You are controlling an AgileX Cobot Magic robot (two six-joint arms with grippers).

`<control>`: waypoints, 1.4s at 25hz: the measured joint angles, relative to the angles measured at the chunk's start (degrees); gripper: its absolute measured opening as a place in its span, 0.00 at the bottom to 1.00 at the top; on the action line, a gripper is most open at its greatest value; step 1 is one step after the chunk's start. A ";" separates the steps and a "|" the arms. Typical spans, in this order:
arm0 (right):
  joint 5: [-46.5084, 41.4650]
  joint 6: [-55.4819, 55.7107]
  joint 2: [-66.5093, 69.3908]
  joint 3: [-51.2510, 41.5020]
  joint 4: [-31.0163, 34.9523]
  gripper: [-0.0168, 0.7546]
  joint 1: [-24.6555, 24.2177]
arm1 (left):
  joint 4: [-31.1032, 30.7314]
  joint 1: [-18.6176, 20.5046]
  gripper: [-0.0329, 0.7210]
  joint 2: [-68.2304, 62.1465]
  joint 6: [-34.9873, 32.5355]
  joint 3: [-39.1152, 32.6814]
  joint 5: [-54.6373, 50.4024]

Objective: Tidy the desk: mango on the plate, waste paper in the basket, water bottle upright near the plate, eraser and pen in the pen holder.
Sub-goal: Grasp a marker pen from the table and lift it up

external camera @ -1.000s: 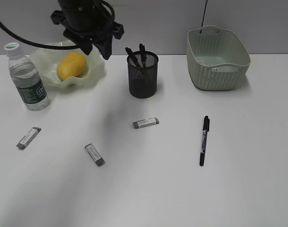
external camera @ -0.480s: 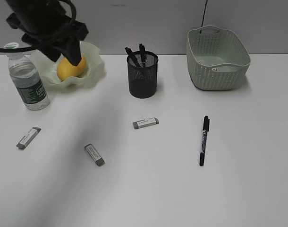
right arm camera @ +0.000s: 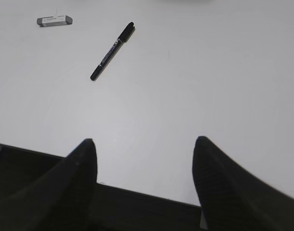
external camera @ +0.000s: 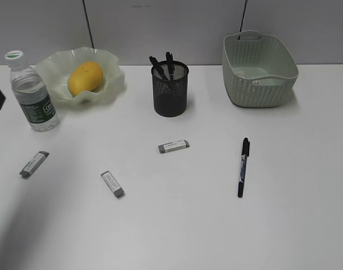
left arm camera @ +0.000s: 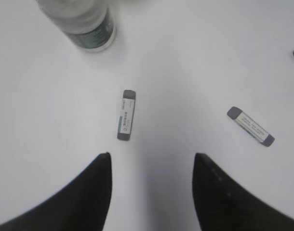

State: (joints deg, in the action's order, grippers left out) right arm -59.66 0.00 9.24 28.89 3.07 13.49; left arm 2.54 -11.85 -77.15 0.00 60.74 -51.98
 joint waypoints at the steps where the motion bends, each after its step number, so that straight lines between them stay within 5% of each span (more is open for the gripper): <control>1: 0.00 0.00 0.00 0.00 0.00 0.67 0.00 | 0.27 1.06 0.59 3.14 0.00 -2.11 0.83; 10: 0.00 0.00 0.00 0.00 0.00 0.67 0.00 | 1.05 3.76 0.64 35.32 -0.36 -19.63 6.52; 19: 0.00 0.00 0.00 0.00 0.00 0.67 0.00 | 1.18 3.76 0.71 59.36 -0.42 -25.31 -1.53; 35: 0.00 0.00 0.00 0.00 0.00 0.67 0.00 | -1.56 3.76 0.71 63.26 -0.42 -30.44 -9.57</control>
State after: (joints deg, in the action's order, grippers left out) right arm -59.66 0.00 9.24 28.89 3.07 13.49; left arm 0.98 -8.09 -13.89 -0.42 30.30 -61.55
